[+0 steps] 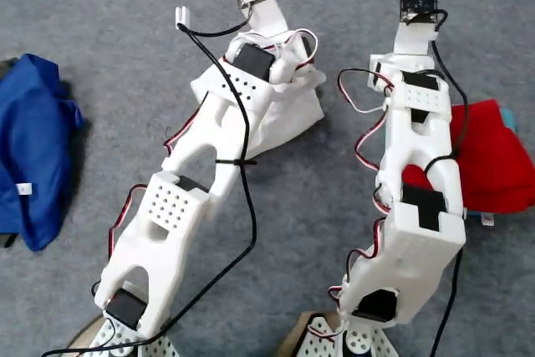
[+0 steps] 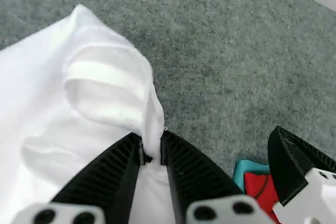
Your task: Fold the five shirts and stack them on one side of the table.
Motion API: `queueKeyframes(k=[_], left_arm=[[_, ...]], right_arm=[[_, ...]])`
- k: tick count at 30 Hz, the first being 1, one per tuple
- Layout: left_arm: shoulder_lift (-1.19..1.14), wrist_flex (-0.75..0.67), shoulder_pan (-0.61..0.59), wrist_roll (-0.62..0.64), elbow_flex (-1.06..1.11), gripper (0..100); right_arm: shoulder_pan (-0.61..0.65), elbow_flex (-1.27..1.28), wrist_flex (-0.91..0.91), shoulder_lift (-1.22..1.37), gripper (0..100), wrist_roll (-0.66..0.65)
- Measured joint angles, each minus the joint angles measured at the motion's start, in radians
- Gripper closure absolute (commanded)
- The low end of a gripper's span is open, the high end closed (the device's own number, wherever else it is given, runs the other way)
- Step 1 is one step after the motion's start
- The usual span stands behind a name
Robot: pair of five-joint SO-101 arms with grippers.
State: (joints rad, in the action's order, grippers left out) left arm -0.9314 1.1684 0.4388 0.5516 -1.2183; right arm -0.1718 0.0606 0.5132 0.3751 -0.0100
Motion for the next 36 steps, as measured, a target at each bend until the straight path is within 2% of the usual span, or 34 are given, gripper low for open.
queueKeyframes(k=[5, 8, 13, 16, 22, 30, 36], left_arm=[[0.0, 0.0, -0.003, 0.12, -0.014, 82], [0.0, 0.008, -0.028, 0.138, -0.025, 86], [0.0, 0.164, -0.121, 0.14, -0.132, 97], [0.0, 0.298, -0.207, 0.137, -0.173, 98], [0.0, 0.555, -0.391, 0.025, -0.196, 98], [0.002, 0.58, -0.517, -0.221, -0.061, 98], [-0.005, 0.568, -0.568, -0.267, 0.258, 98]], right_arm=[[0.0, 0.0, 0.0, 0.0, 99.3, 0.0], [0.0, 0.0, 0.0, 0.0, 99.3, 0.0], [0.0, 0.0, 0.0, 0.0, 99.3, 0.0], [0.0, 0.0, 0.0, 0.0, 99.3, -0.003], [0.061, -0.002, 0.029, 0.0, 99.3, -0.123], [0.249, -0.147, 0.245, 0.0, 99.1, -0.288], [0.387, -0.235, 0.275, 0.0, 99.1, -0.351]])
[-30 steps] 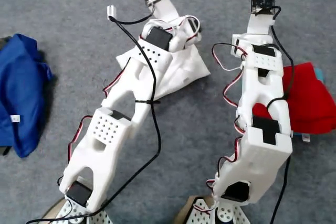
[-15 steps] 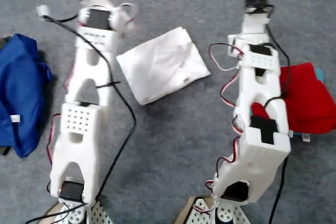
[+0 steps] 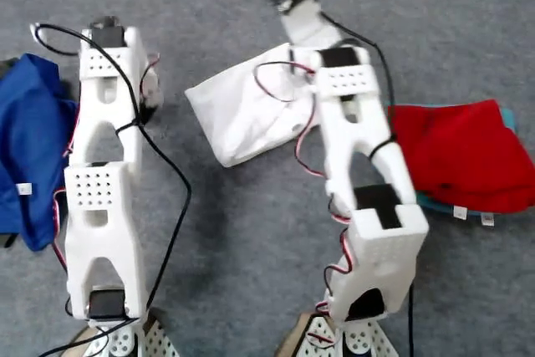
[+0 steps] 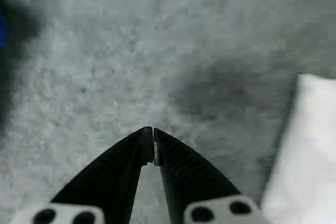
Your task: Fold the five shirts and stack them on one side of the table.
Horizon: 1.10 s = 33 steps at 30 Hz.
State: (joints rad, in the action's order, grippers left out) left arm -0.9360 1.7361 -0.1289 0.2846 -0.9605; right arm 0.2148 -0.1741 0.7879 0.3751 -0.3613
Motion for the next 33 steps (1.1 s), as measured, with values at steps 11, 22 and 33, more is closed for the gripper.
queueKeyframes(k=[11, 22, 33], left_arm=[[0.014, -0.195, -0.032, 0.002, 0.203, 98], [0.014, -0.196, -0.035, 0.002, 0.203, 98], [0.014, -0.196, -0.035, 0.002, 0.203, 98]], right_arm=[[0.155, -0.315, 0.015, 0.305, 99.0, -0.101], [0.17, -0.842, 0.448, 0.589, 99.0, -0.109], [0.097, -1.249, 0.93, 0.703, 99.3, -0.233]])
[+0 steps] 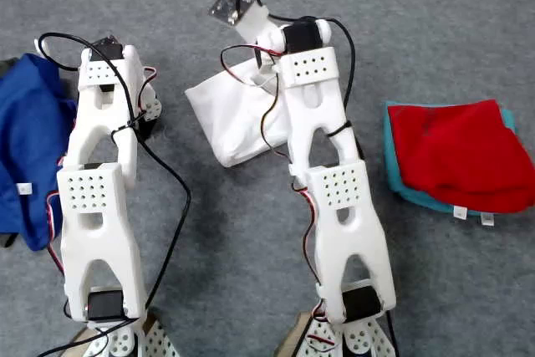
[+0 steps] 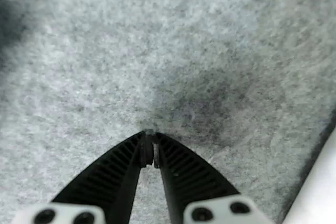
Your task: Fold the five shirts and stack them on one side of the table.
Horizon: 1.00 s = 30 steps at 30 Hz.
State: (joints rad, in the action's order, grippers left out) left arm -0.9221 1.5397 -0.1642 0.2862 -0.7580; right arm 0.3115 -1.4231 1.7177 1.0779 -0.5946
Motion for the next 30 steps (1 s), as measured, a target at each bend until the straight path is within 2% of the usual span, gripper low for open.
queueKeyframes(k=[8, 10, 13, 15, 23, 28, 30], left_arm=[[0.0, 0.0, 0.0, 0.0, 0.0, 98], [0.0, 0.0, 0.0, 0.0, 0.0, 98], [0.0, 0.0, 0.0, 0.0, 0.0, 98], [0.0, 0.0, 0.0, 0.0, 0.0, 98], [0.0, 0.0, 0.0, 0.0, 0.0, 98], [0.0, 0.0, 0.0, 0.0, 0.0, 98], [0.0, 0.0, 0.0, 0.0, 0.0, 98]], right_arm=[[-0.057, -0.064, 0.051, 0.005, 98.4, -0.032], [-0.054, -0.086, 0.051, 0.005, 93.3, -0.032], [-0.035, -0.107, 0.051, 0.005, 79.7, -0.032], [-0.006, -0.107, 0.044, 0.005, 75.8, -0.032], [0.037, -0.003, -0.15, 0.074, 75.7, -0.032], [0.037, 0.008, -0.187, 0.117, 75.8, -0.038], [0.037, 0.008, -0.189, 0.121, 79.4, -0.038]])
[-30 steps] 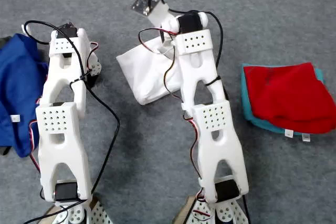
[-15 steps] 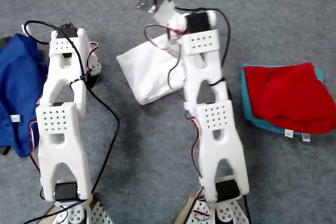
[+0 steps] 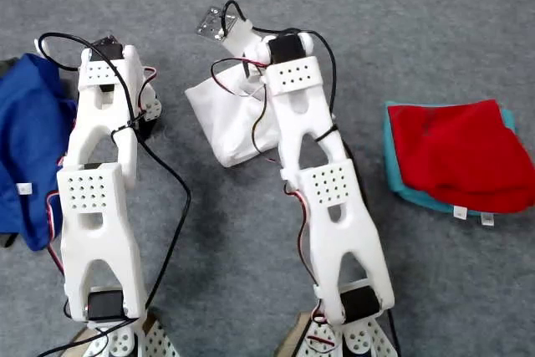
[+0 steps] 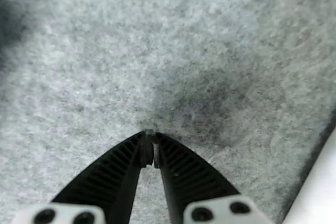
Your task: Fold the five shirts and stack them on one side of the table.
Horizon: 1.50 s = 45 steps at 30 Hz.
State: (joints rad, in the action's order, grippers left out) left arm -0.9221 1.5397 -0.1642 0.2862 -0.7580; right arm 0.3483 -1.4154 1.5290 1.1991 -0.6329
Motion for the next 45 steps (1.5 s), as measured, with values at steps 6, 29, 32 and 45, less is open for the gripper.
queueKeyframes(k=[6, 29, 32, 45], left_arm=[[0.0, 0.0, 0.0, 0.0, 0.0, 98], [0.0, -0.002, 0.0, 0.0, 0.0, 98], [0.0, -0.002, 0.0, 0.0, 0.0, 98], [0.0, -0.002, 0.0, 0.0, 0.0, 98]], right_arm=[[0.0, 0.0, 0.0, 0.0, 99.2, -0.06], [-0.252, -0.206, 0.239, 0.0, 99.3, -0.144], [-0.295, -0.206, 0.239, -0.005, 99.0, -0.144], [-0.318, -0.206, 0.242, -0.041, 87.8, -0.199]])
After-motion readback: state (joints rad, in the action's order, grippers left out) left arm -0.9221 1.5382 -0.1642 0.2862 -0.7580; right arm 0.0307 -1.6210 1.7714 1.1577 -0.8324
